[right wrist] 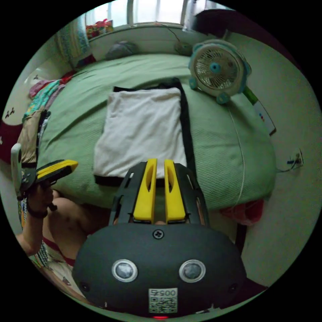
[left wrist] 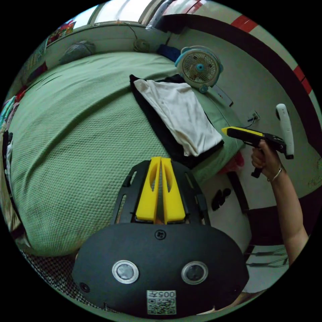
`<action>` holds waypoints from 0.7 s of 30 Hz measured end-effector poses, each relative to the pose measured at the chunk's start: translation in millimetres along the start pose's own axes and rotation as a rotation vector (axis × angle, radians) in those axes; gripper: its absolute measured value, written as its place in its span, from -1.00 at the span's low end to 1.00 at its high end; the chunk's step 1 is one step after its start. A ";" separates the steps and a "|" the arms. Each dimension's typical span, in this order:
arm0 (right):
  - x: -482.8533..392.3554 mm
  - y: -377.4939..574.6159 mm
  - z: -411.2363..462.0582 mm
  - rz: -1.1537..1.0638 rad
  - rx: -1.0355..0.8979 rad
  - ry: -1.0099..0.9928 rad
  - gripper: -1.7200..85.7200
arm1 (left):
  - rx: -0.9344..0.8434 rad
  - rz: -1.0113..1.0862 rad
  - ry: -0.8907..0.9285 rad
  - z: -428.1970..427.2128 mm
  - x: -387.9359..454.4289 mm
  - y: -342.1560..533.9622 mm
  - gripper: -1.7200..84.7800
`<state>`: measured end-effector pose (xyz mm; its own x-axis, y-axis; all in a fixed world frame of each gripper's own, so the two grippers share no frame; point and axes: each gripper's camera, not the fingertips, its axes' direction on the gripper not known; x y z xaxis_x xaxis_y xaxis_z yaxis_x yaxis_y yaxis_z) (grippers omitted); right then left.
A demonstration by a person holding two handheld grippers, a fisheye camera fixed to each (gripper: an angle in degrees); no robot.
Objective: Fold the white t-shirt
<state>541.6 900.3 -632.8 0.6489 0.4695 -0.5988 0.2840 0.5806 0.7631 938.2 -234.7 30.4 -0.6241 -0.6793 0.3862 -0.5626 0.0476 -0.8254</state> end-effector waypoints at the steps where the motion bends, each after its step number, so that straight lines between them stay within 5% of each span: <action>1: -16.7 -3.8 0.2 -0.010 0.005 -0.026 -0.93 | 0.001 -0.003 0.000 -3.3 -2.4 1.4 -0.98; 21: -149.4 32.8 56.4 0.131 -0.053 -0.087 -0.83 | 0.080 -0.220 -0.183 -157.3 -129.3 87.5 -0.98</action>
<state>493.8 811.7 -504.5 0.7370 0.4859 -0.4698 0.1569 0.5531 0.8182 884.3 -27.6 -27.0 -0.3799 -0.7880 0.4844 -0.6246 -0.1678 -0.7627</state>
